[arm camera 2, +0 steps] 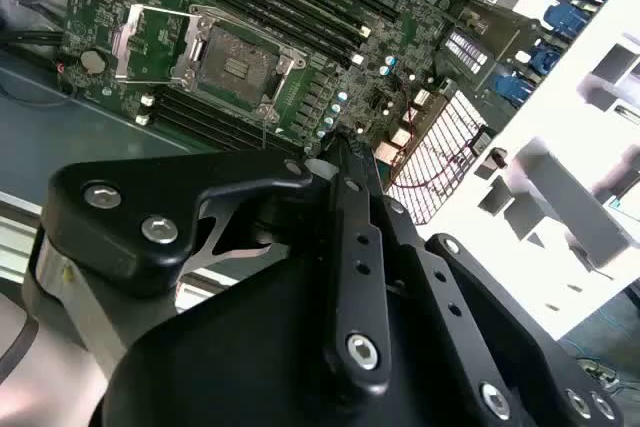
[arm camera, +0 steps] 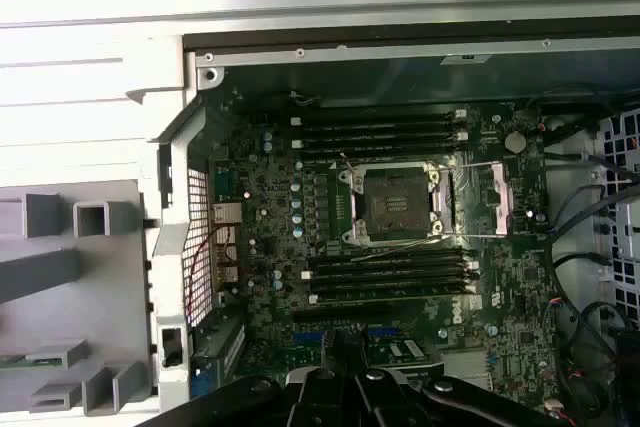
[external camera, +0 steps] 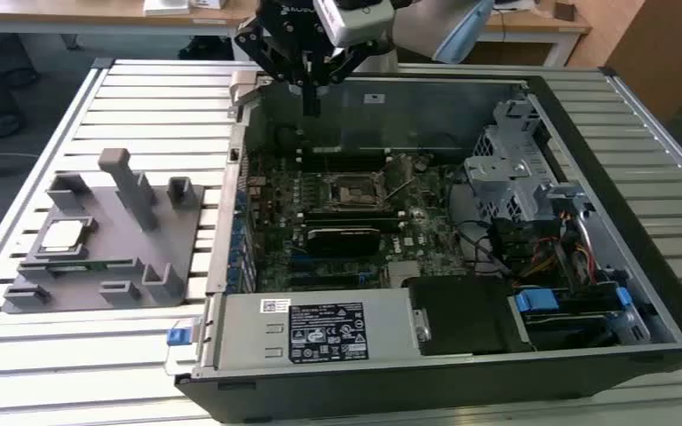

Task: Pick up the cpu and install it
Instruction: 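Reach for the cpu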

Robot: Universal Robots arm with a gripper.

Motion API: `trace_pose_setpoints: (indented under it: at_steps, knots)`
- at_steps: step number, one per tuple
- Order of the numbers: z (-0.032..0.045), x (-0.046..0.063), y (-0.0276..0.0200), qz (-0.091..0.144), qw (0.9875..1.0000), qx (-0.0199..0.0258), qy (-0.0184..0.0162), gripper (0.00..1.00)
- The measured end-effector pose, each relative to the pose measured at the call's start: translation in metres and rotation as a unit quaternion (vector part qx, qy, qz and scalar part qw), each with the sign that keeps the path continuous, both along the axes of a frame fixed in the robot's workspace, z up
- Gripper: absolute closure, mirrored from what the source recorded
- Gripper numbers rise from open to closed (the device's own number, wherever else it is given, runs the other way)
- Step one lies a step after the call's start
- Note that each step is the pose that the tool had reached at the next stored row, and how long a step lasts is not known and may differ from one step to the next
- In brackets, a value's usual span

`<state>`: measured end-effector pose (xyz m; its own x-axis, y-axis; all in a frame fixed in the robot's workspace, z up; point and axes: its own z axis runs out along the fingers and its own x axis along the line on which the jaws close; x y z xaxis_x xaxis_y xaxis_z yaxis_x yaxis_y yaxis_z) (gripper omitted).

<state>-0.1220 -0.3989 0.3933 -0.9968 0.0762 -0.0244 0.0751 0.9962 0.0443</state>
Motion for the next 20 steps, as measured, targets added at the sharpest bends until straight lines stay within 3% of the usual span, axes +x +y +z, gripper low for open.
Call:
trace_pose_setpoints:
  at_steps: [12, 20]
  knots:
    - [0.0, -0.002, 0.0, 0.0, 1.0, 0.0, 0.0003, 0.89]
    - [0.0, -0.012, 0.0001, 0.0, 1.0, 0.0, 0.0003, 0.89]
